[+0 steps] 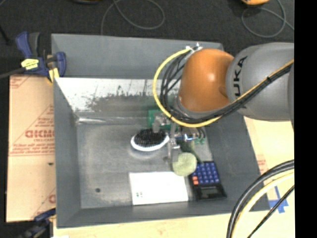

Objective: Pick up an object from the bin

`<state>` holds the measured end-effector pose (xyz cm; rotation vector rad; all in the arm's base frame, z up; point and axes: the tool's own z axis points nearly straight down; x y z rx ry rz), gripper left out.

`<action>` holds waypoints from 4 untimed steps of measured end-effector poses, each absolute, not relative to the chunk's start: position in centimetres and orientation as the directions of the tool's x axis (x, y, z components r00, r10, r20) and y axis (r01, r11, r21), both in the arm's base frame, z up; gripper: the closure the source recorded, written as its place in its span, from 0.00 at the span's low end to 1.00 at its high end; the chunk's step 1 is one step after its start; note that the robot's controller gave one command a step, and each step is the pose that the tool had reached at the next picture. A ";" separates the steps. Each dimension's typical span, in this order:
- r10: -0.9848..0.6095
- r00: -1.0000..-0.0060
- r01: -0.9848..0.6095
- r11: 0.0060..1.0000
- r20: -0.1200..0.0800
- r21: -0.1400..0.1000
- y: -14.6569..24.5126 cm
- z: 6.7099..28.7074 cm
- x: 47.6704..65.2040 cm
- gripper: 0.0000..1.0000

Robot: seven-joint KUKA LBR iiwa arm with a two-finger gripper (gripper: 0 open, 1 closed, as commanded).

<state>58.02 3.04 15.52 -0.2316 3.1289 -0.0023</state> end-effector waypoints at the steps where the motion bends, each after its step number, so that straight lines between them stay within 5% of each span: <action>1: -0.244 -0.970 -0.244 0.970 -0.006 -0.002 -1.5 13.3 61.1 0.00; 2: -0.235 -0.972 -0.235 0.972 -0.028 0.004 -2.1 8.5 64.0 0.00; 3: -0.236 -0.970 -0.237 0.972 -0.050 0.002 -1.6 9.3 64.6 1.00; 4: -0.236 -0.970 -0.237 0.972 -0.050 0.002 -1.6 9.3 64.6 1.00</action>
Offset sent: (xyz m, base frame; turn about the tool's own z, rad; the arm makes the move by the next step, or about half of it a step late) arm 0.0530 -0.0551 -0.0852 -0.0910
